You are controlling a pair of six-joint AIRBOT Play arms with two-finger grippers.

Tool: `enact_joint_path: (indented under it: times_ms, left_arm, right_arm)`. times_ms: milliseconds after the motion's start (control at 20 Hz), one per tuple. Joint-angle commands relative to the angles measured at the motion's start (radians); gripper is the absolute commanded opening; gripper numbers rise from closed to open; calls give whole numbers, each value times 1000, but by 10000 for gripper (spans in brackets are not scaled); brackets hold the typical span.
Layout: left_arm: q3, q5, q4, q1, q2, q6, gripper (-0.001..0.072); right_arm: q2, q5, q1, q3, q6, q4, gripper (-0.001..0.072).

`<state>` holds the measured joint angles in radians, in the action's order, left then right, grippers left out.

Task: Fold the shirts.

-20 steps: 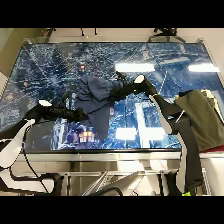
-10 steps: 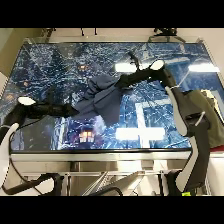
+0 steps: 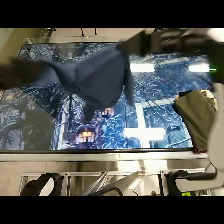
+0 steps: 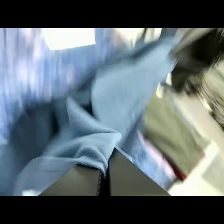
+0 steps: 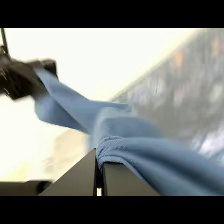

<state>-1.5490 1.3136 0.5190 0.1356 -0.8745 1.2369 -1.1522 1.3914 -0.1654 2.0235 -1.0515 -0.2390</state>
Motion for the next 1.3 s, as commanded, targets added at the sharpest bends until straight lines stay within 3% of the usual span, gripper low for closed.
enact_joint_path:
  times_ms: [0, 100, 250, 400, 550, 600, 700, 750, 850, 950, 1000, 1050, 1250]
  left_arm:
    - [-429, 16, 99, 22, 8, 102, 10]
    - [-565, 85, 172, 34, -57, 163, 11]
    - [-458, 161, 164, -19, -144, 159, 11]
    - [-171, 92, 249, -146, -250, 89, 11]
    - [67, -53, 393, -216, -402, 76, 11]
    - [128, -106, 409, -222, -462, 60, 11]
    - [204, -184, 404, -212, -579, 39, 11]
    - [215, -199, 404, -201, -634, 34, 11]
    - [214, -195, 402, -162, -734, 34, 11]
    - [214, -191, 402, -126, -795, 27, 11]
    - [214, -191, 401, -108, -815, 20, 11]
    - [214, -193, 401, -91, -830, 15, 11]
    - [213, -243, 396, -36, -855, 1, 13]
  right_arm:
    - [226, -151, 1, 30, 24, -304, 20]
    - [253, -165, 1, 27, -59, -482, 21]
    - [168, -136, 1, -54, -74, -520, 19]
    - [6, -127, 1, -152, -75, -529, 19]
    - [-203, -132, 2, -203, -74, -529, 27]
    - [-280, -150, 2, -203, -74, -538, 81]
    - [-419, -245, 12, -200, -75, -569, 469]
    - [-455, -275, 28, -199, -80, -569, 485]
    - [-463, -270, 83, -200, -142, -569, 484]
    - [-418, -176, 156, -200, -179, -570, 479]
    - [-393, -113, 192, -200, -208, -570, 440]
    - [-370, -60, 221, -204, -223, -572, 356]
    - [-250, 54, 246, -346, -320, -686, 366]
